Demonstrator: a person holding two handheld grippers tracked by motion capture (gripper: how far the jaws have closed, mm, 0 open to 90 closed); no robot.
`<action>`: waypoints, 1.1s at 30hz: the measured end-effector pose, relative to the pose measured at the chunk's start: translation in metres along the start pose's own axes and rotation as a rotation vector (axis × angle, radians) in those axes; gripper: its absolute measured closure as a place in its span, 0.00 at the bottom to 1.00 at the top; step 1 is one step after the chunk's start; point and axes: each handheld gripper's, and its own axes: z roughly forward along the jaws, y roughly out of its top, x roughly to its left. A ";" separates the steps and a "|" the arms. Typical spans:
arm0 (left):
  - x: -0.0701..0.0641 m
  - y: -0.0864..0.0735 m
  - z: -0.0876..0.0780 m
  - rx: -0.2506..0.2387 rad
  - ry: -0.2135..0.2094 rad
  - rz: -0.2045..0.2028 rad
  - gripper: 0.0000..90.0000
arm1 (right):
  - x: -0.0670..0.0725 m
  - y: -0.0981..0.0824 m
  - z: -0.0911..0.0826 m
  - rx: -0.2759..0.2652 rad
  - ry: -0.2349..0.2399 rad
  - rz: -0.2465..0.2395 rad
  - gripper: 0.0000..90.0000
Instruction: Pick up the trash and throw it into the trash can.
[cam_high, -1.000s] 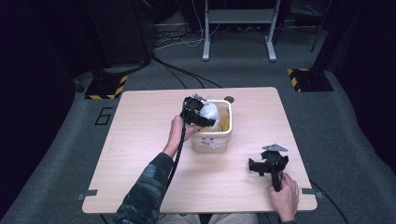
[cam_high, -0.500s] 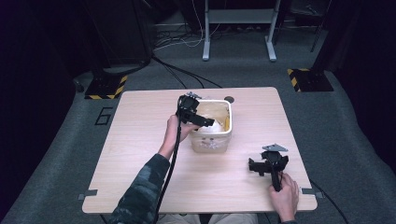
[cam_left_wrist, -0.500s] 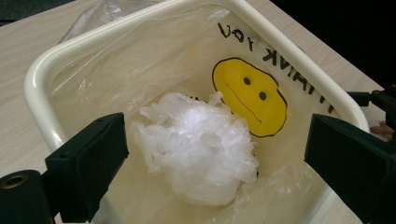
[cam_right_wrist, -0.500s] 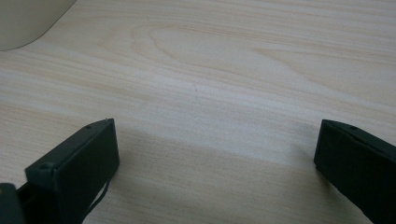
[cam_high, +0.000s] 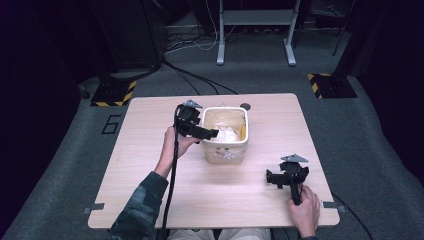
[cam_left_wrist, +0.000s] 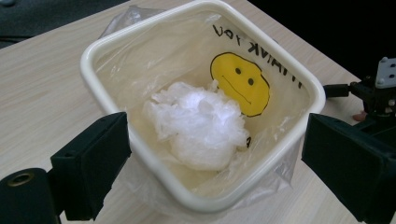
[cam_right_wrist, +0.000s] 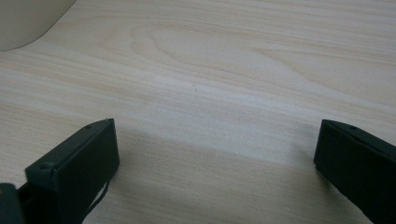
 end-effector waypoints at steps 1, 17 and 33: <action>0.001 -0.003 -0.002 -0.006 0.002 -0.001 0.08 | 0.000 0.000 0.000 0.001 0.001 -0.001 0.00; 0.016 -0.044 -0.026 -0.021 0.046 -0.020 0.09 | 0.000 0.000 0.000 0.000 0.001 -0.001 0.00; 0.033 -0.109 -0.048 0.000 0.144 -0.052 0.09 | 0.000 0.000 0.000 0.001 0.002 -0.001 0.00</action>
